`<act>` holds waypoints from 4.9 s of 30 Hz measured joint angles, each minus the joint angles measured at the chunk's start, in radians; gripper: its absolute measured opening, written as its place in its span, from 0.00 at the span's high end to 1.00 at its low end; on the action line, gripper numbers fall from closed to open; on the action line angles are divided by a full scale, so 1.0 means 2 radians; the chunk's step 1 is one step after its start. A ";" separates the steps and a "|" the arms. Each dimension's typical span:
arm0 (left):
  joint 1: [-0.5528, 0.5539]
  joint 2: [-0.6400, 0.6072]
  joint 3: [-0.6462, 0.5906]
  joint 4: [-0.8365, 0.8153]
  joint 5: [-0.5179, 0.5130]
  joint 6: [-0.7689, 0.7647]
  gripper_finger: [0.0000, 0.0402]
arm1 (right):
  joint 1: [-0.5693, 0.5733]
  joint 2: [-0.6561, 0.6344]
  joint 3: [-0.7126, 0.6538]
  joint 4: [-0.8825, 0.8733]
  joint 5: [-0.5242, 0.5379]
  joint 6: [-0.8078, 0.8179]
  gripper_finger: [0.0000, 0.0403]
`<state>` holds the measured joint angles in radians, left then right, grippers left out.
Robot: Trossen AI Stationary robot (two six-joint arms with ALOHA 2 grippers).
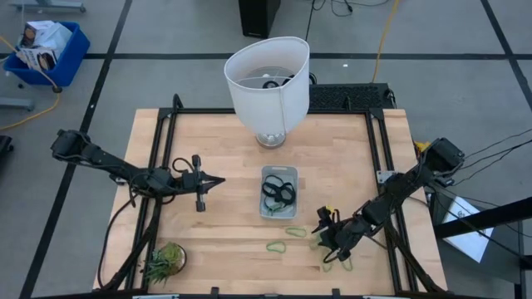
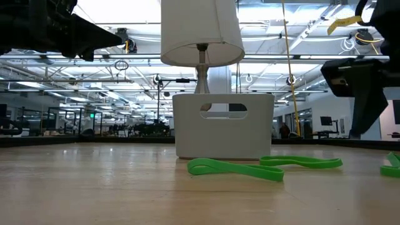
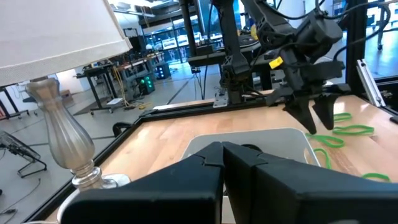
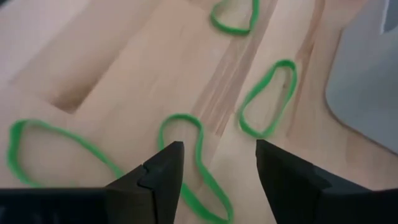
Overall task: Pick and place rubber bands into bin
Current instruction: Put the green rubber band into the gray bin
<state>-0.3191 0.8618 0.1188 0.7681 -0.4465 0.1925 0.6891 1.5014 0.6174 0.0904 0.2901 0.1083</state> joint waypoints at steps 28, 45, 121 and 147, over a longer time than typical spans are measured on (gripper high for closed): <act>0.000 0.000 0.000 0.000 0.000 -0.005 0.99 | -0.010 -0.002 -0.012 -0.035 -0.019 0.038 0.98; 0.000 0.000 0.000 -0.002 0.000 -0.006 0.99 | -0.109 -0.303 -0.187 0.169 0.051 -0.125 1.00; 0.014 0.000 0.000 -0.004 -0.002 -0.011 0.99 | -0.250 -0.036 0.052 0.113 -0.053 -0.081 0.55; 0.014 0.000 0.000 -0.007 -0.003 -0.009 0.99 | -0.241 -0.222 -0.072 0.124 -0.091 -0.073 1.00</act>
<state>-0.2905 0.8617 0.1188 0.7550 -0.4526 0.1743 0.2077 1.0572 0.4731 0.3378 0.1074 -0.0373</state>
